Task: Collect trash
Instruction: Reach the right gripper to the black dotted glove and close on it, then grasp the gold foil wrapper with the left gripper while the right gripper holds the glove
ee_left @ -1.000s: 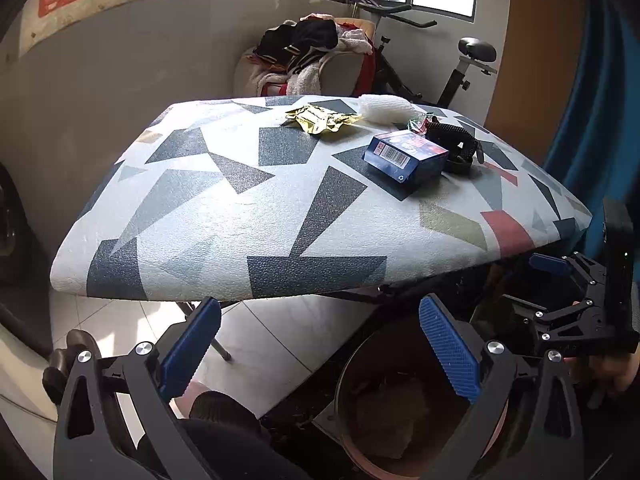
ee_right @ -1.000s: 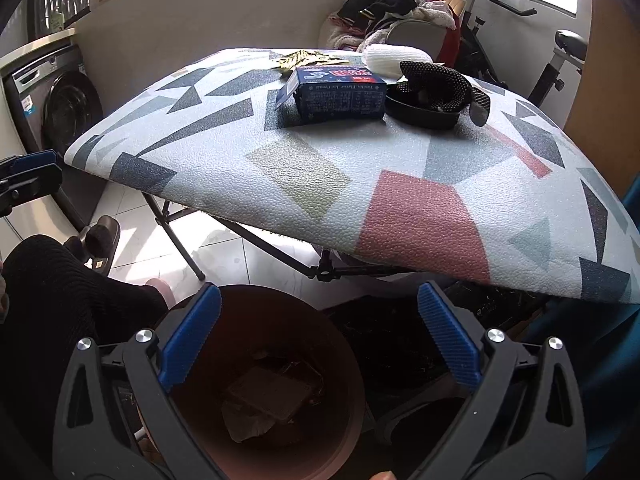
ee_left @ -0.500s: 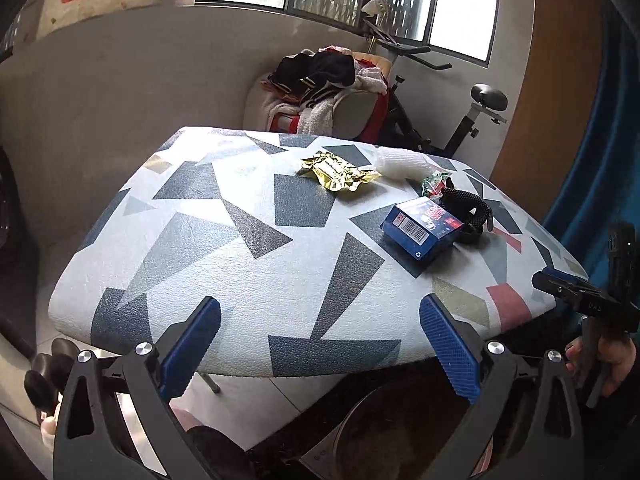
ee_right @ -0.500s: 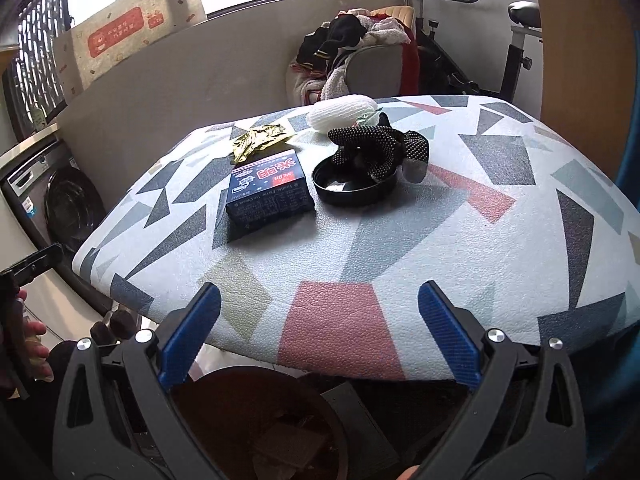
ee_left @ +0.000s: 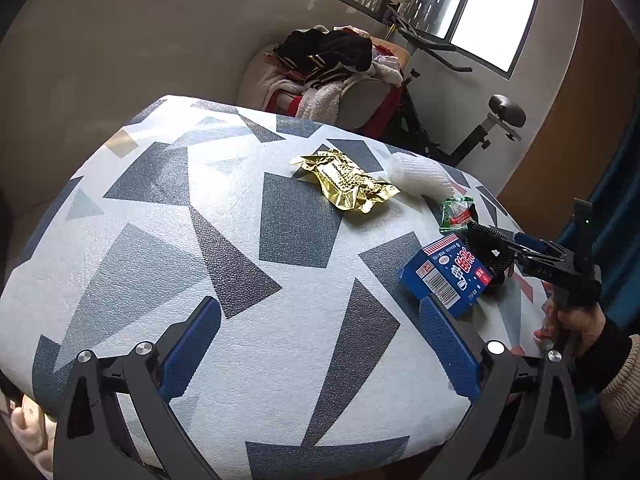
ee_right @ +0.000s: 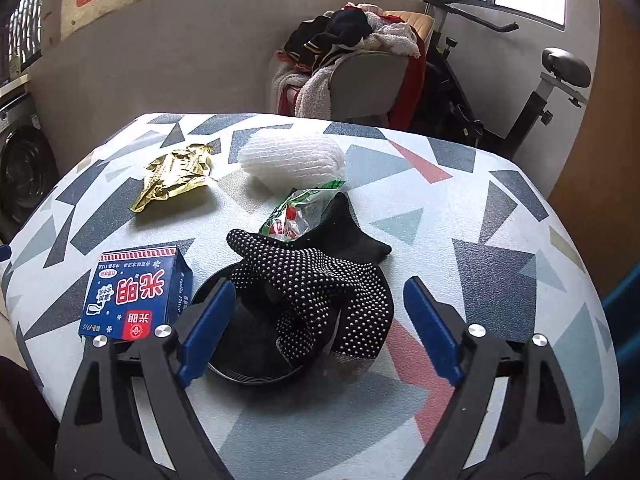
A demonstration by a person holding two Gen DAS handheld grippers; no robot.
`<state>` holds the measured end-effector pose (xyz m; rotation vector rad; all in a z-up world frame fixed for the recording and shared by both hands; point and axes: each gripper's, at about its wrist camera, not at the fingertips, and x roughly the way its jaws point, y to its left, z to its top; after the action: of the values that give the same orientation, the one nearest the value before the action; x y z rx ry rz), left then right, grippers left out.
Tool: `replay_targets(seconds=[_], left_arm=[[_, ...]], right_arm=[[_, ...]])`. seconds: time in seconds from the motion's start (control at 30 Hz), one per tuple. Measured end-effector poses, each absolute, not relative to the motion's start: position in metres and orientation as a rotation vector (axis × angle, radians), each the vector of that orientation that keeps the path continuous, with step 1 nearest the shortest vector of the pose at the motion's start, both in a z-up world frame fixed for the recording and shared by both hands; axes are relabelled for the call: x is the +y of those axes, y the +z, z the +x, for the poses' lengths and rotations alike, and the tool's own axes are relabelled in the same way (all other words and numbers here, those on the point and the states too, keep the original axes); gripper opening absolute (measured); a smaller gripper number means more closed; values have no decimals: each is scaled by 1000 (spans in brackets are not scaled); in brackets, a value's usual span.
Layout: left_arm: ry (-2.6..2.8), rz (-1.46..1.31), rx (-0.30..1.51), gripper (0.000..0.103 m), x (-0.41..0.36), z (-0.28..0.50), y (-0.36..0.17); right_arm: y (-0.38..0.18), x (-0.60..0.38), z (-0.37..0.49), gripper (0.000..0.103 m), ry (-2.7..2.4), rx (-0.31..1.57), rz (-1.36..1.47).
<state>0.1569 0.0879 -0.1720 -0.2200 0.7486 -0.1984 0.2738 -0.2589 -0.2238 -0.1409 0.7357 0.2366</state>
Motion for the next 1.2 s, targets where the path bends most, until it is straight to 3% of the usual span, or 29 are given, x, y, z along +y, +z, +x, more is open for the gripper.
replay_targets(seconds=[0.07,0.13,0.23,0.43,0.67,0.73,0.93,1.2], left_arm=[[-160,-189,741,97,85,163,-172],[-159,-182,743,97,83,169,-173],[-176,-195,753,97,81,180,-176],[-249,-187,753,96,60,201,-177],[-255,-285,834,95,47,255,-173],[-210,-340,877,85,48,280,-178],[-139,-454,936,71,44,343,-191],[-11,-499,970,66,36,393,-208]], right_arm=[[-233,-254,284,57,240,770,-156],[-238,-253,285,29,234,776,-155],[-232,-262,272,14,258,692,-95],[-218,-299,250,13,237,534,107],[-215,-321,246,13,169,499,205],[-215,-319,247,13,169,502,191],[-218,-321,250,13,178,521,211],[-219,-322,251,13,196,521,216]])
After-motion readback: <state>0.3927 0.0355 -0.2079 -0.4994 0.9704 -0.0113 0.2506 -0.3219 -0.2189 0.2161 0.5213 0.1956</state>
